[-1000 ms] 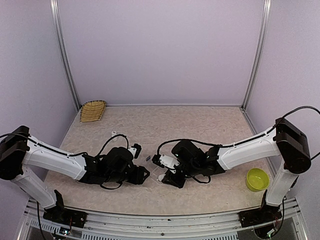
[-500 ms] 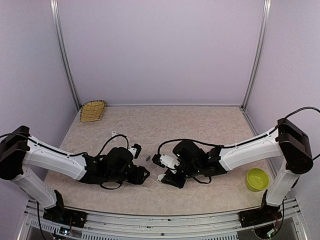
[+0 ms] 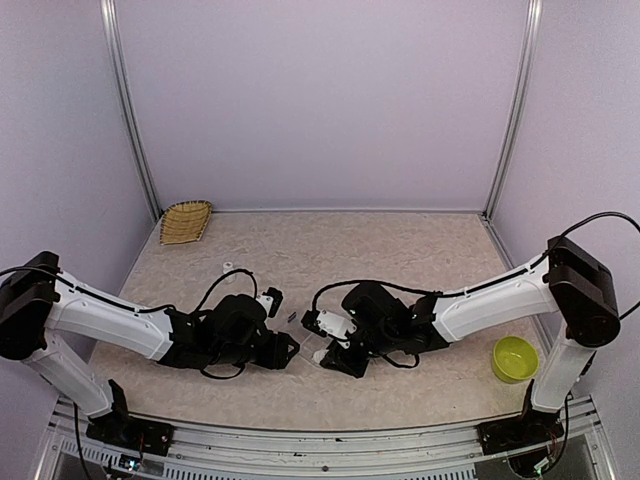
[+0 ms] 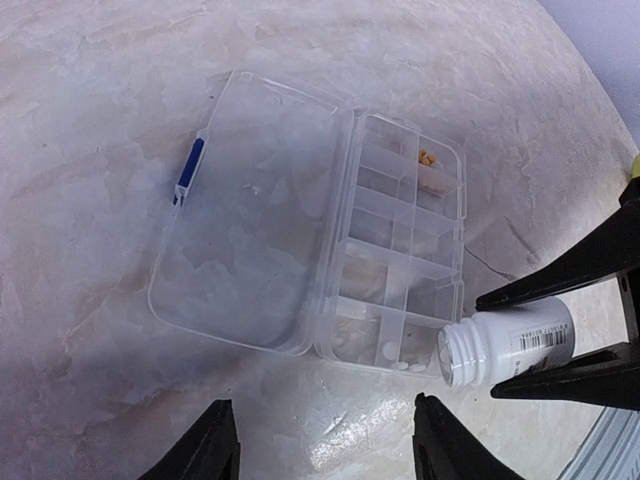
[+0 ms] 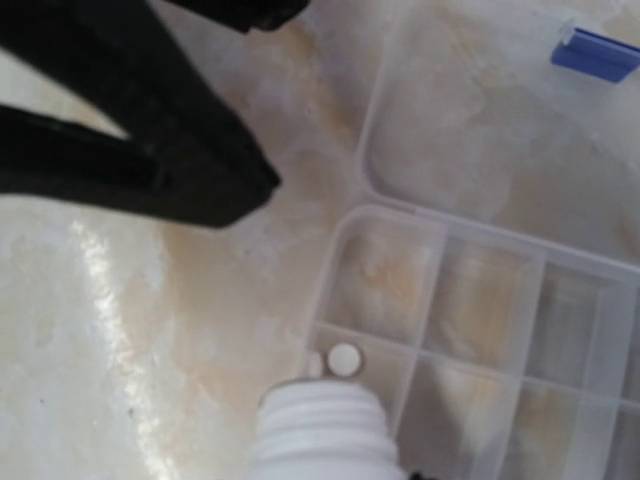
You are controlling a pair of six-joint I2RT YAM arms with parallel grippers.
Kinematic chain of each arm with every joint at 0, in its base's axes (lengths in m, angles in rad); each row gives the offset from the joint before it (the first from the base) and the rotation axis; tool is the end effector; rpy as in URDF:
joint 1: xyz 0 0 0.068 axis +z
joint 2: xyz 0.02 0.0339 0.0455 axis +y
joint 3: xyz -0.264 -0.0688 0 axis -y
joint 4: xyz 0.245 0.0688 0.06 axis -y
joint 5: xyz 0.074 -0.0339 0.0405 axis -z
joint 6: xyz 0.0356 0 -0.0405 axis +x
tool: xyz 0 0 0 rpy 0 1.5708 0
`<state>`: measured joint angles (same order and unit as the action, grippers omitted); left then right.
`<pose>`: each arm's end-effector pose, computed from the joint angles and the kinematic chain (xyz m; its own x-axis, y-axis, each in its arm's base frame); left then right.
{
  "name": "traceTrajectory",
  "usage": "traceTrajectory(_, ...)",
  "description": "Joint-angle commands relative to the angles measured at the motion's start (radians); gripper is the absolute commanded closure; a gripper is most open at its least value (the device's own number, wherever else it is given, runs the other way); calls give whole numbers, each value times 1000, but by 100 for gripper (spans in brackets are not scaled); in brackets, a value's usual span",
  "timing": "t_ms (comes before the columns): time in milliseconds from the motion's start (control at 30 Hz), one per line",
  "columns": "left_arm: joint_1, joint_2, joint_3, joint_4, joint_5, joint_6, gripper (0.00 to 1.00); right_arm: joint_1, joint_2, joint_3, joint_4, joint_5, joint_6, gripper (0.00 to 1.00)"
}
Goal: Sort the pills into containers
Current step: Pour the pill into the compartment of the pill container.
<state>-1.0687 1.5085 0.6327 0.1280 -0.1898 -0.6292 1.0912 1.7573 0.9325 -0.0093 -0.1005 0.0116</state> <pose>0.1437 -0.2478 0.1531 -0.7320 0.1325 -0.6683 0.4496 0.8309 -0.3278 0.1596 0.3147 0.1527 -0.3523 -0.6525 -0.6709 -0.9098 0.4069 0.0821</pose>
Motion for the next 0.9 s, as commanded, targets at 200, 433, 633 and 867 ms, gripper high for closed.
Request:
traceTrajectory(200, -8, 3, -11, 27, 7, -9, 42, 13, -45, -11, 13, 12, -10, 79)
traceTrajectory(433, -8, 3, -13, 32, 8, -10, 42, 12, -124, -83, 111, 30, -4, 79)
traceTrajectory(633, -8, 1, -11, 32, 9, -8, 42, 12, -55, -57, 85, 4, -4, 79)
traceTrajectory(867, -8, -8, -10, 20, 3, -6, 42, 12, 12, -27, 48, -3, -8, 79)
